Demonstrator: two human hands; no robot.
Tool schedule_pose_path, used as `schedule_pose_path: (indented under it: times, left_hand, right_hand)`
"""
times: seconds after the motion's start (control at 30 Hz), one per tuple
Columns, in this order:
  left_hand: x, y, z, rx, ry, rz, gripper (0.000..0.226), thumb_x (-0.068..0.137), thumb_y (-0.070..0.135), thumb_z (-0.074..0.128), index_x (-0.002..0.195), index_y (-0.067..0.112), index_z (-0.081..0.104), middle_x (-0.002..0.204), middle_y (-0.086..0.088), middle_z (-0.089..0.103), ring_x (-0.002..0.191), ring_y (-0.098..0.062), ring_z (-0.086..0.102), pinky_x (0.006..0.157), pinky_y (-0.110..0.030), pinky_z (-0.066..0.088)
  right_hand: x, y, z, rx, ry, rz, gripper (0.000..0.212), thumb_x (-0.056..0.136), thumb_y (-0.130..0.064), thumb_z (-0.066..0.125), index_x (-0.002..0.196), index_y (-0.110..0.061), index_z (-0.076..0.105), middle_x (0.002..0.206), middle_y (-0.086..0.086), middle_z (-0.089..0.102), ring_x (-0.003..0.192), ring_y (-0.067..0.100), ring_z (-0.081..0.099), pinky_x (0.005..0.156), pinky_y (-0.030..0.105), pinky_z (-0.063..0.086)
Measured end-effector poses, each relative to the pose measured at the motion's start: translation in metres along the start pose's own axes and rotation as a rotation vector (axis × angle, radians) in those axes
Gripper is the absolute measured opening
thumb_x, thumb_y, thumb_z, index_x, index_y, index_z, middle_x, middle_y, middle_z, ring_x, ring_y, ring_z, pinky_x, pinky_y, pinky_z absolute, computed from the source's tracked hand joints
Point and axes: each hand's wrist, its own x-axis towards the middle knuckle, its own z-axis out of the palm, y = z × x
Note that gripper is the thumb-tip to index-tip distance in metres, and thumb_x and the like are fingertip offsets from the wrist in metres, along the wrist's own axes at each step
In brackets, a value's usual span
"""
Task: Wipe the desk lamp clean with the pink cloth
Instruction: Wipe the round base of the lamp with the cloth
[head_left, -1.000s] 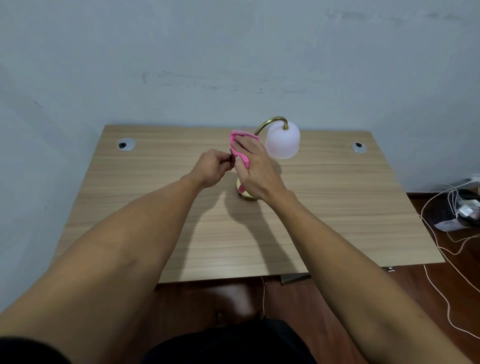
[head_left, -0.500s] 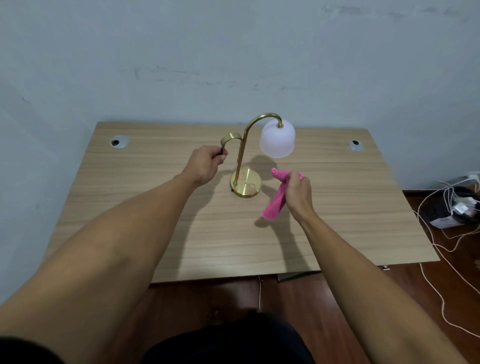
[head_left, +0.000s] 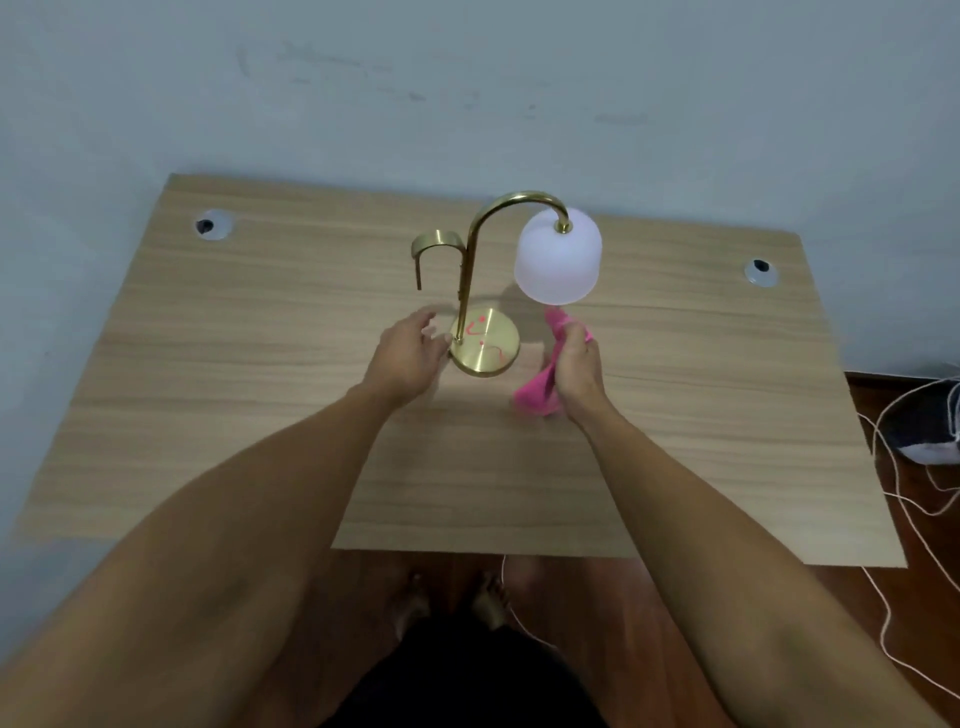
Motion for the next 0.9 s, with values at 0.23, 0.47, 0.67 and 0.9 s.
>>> schedule_pose_path:
  times: [0.23,0.47,0.67,0.9]
  left_hand:
    - [0.002,-0.002,0.009,0.228,-0.044,0.056,0.058,0.088,0.03,0.072,0.137,0.008,0.052,0.137,-0.014,0.06,0.126,-0.033,0.056,0.106,-0.043,0.046]
    - [0.039,-0.06,0.058,0.502,-0.136,-0.097,0.104,0.077,0.066,0.069,0.158,0.021,0.02,0.168,-0.004,0.017,0.156,-0.028,0.015,0.121,-0.052,0.021]
    - [0.04,-0.063,0.064,0.505,-0.141,-0.056,0.118,0.073,0.081,0.06,0.161,0.029,0.001,0.172,-0.005,-0.006,0.158,-0.028,-0.007,0.124,-0.054,0.002]
    - [0.046,-0.051,0.066,0.471,-0.133,-0.058,0.103,0.079,0.084,0.048,0.159,0.041,-0.001,0.172,-0.006,-0.004,0.157,-0.033,-0.011,0.121,-0.061,-0.002]
  right_hand:
    - [-0.008,-0.039,0.03,0.014,-0.042,-0.148,0.039,0.098,-0.037,0.042,0.119,-0.018,0.069,0.115,0.0,0.072,0.111,0.018,0.065,0.102,0.04,0.053]
    - [0.055,0.016,0.062,-0.289,-0.364,-0.132,0.053,0.104,-0.056,0.043,0.129,-0.02,0.073,0.126,0.005,0.075,0.12,0.016,0.067,0.114,0.043,0.049]
    - [0.04,0.011,0.045,-0.565,-0.513,-0.437,0.052,0.112,-0.031,0.029,0.161,-0.016,0.041,0.172,0.003,0.032,0.162,0.02,0.019,0.134,0.041,0.008]
    - [0.057,0.017,0.042,-0.612,-0.533,-0.446,0.058,0.108,-0.04,0.03,0.16,-0.019,0.043,0.169,0.006,0.039,0.159,0.021,0.029,0.131,0.052,0.025]
